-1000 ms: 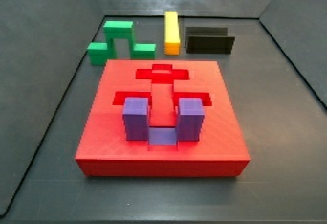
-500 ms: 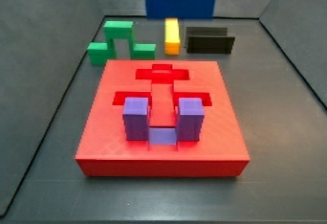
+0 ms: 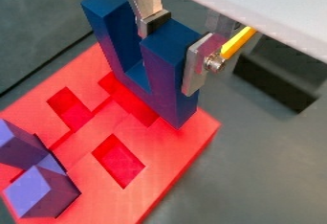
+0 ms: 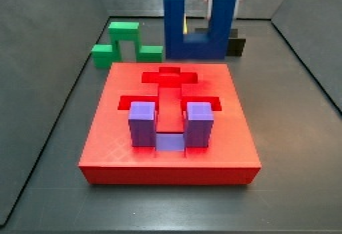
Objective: Pick up the blue object. Move up. Place the blue object on the fixture. Regrasp the blue object. Move to above the board. Insert the blue object.
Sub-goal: Insert the blue object.
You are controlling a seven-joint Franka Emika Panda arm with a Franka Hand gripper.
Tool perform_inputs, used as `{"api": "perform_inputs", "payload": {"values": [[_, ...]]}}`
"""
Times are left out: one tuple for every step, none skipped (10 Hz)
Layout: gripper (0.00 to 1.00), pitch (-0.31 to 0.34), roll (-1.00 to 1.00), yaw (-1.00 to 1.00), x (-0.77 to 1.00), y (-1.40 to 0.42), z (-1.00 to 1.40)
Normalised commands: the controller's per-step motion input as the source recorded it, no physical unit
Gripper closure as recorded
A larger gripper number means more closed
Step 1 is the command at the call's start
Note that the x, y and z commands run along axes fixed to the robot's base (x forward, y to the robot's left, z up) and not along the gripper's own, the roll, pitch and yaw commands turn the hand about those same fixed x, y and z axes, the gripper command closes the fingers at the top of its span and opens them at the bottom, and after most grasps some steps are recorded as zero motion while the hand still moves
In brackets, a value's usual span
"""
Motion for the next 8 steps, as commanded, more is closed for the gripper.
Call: {"api": "perform_inputs", "payload": {"values": [[1.00, 0.000, -0.06, -0.07, -0.29, 0.01, -0.49], [1.00, 0.000, 0.00, -0.13, -0.37, 0.03, -0.51], [1.00, 0.000, -0.01, -0.16, -0.40, 0.01, -0.43], [1.00, -0.036, -0.10, -0.02, -0.14, 0.00, -0.26], [1.00, -0.049, -0.17, 0.11, 0.13, 0.00, -0.09], [1.00, -0.023, -0.17, 0.23, 0.20, 0.00, -0.02], [1.00, -0.054, -0.20, 0.26, 0.08, 0.00, 0.00], [1.00, -0.086, -0.18, 0.17, -0.03, 0.00, -0.09]]}}
